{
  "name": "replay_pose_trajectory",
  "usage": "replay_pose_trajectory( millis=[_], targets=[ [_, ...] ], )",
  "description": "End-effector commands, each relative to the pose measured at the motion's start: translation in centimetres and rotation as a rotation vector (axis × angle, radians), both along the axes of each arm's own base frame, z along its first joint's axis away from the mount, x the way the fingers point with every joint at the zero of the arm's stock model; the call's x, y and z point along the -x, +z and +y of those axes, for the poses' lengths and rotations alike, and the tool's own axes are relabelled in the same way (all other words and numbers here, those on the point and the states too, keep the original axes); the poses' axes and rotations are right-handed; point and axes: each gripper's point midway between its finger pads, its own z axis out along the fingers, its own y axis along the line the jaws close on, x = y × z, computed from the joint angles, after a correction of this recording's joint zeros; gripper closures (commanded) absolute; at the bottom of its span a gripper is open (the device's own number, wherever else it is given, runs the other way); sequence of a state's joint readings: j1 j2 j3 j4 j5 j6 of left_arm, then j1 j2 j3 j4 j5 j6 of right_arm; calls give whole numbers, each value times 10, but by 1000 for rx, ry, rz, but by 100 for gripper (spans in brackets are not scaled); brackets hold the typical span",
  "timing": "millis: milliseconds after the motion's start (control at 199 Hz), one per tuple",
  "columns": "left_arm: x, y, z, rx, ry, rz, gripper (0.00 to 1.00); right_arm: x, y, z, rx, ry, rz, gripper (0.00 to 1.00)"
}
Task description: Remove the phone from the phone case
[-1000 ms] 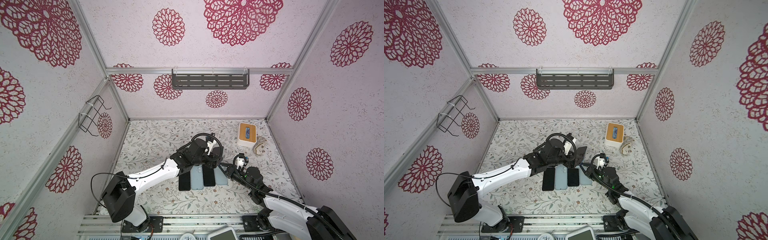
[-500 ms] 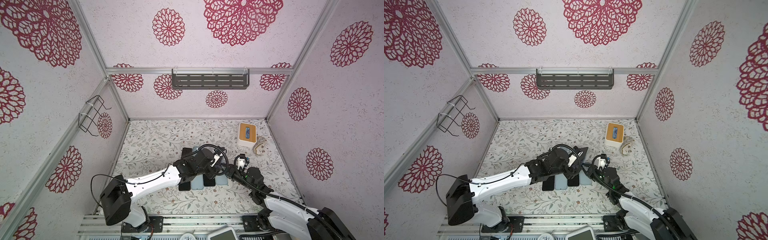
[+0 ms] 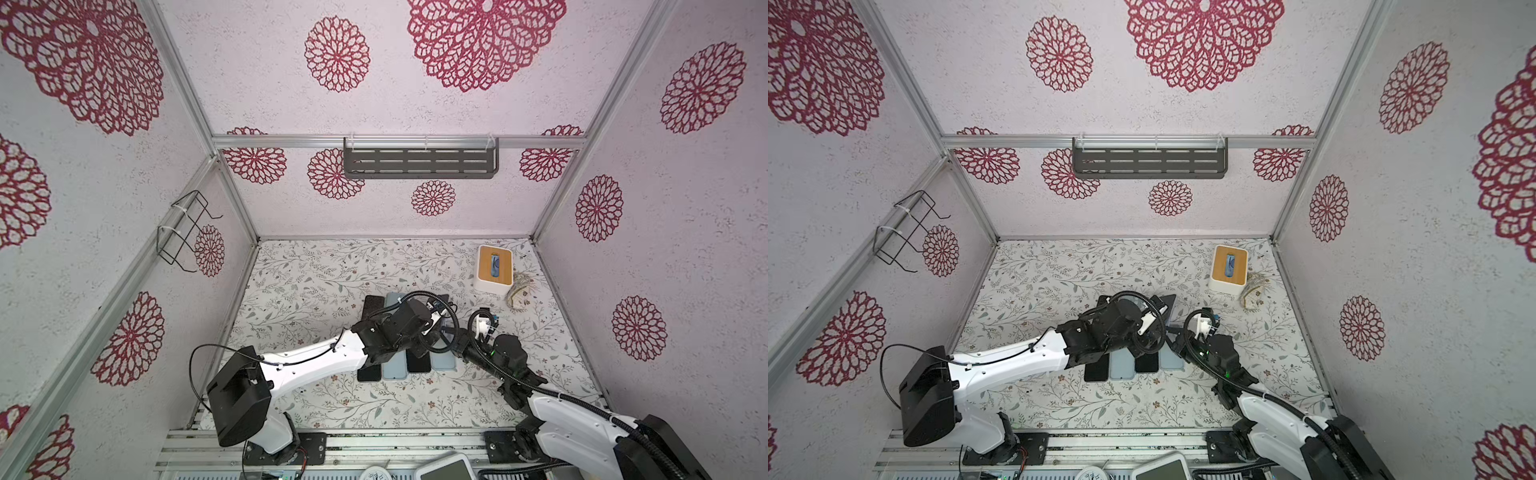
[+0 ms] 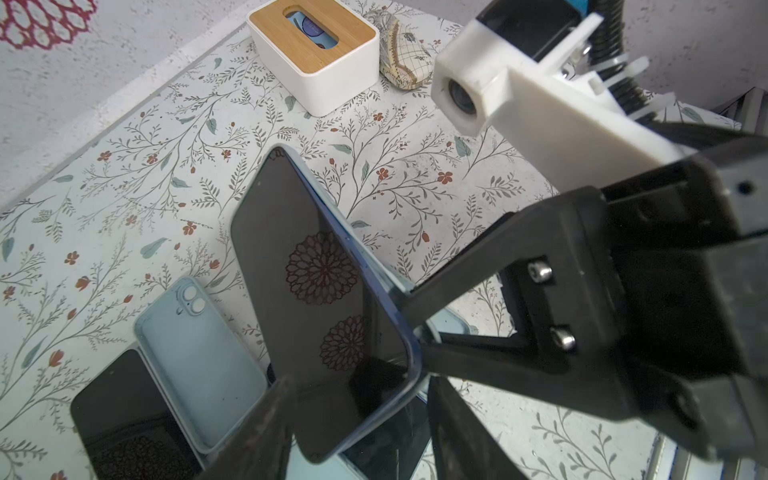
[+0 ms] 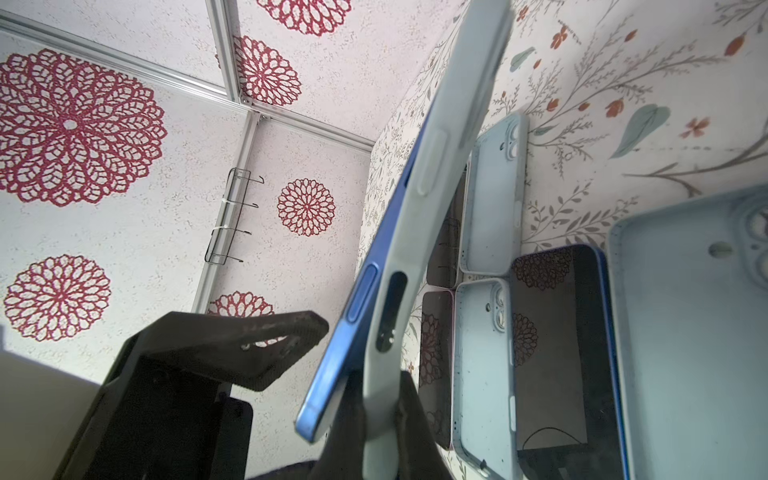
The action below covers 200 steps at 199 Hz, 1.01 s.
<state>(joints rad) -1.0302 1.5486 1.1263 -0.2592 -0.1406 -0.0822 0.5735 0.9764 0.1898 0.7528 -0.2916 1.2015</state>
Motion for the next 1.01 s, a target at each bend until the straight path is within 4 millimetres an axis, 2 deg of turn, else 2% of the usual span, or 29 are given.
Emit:
replay_pose_trajectory(
  millis=[0,413,679,1001],
  targets=[
    [-1,4,-8,1,-18,-41,47,-3,39,1,-83,1,-125,100],
    [-10,1,-20,-11,-23,-120,67,-3,44,3,-102,12,-134,100],
    [-9,-4,-28,-8,-49,-141,76,-2,47,6,-122,26,-140,100],
    [-12,-9,-27,-22,-33,-153,86,-2,53,7,-147,33,-152,100]
  ],
)
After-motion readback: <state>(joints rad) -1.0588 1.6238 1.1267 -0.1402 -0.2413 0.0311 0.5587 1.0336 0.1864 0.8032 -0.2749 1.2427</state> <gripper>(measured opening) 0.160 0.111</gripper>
